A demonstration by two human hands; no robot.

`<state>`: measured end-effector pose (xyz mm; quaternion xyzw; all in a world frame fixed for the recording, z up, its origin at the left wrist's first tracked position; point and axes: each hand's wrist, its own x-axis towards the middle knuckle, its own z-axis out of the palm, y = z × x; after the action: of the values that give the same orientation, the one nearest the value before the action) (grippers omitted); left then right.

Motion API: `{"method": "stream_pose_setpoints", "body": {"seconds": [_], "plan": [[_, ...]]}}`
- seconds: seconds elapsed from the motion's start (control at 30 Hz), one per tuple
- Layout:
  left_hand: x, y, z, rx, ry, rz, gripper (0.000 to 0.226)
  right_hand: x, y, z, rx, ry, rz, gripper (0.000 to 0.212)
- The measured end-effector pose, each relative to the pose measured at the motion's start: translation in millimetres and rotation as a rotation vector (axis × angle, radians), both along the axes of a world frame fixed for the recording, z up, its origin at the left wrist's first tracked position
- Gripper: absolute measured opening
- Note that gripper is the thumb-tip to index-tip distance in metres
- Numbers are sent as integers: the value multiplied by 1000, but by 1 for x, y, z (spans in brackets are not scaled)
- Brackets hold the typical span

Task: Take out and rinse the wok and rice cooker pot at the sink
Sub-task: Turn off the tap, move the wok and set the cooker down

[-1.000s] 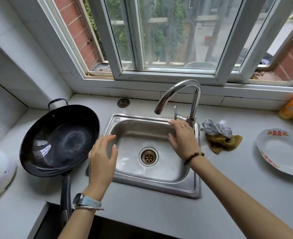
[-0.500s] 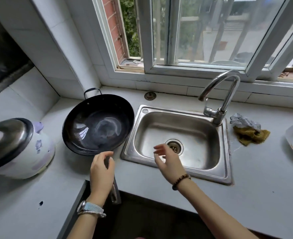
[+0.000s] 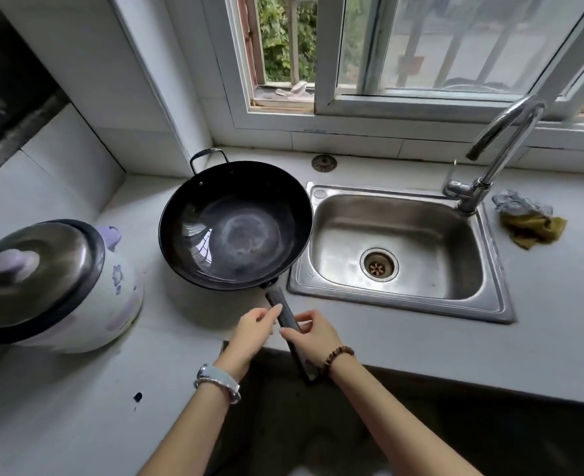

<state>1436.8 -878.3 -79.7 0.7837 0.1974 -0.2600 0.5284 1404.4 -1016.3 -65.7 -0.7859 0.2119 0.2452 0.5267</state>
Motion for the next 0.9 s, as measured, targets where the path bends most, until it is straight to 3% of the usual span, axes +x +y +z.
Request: {"method": "stream_pose_setpoints", "body": {"seconds": [0.17,0.37,0.53,0.9], "plan": [[19,-13,-6,-365,274,137,39,2,19,-8,40,47,-45,37],[26,-28,-11,-545,297,224,34,9,24,-10,63,91,-50,11],[26,-36,-8,-610,297,358,18,7,28,-7,-14,79,-67,12],[21,-33,0,-576,269,362,19,-1,40,-9,-83,-107,-89,8]]}}
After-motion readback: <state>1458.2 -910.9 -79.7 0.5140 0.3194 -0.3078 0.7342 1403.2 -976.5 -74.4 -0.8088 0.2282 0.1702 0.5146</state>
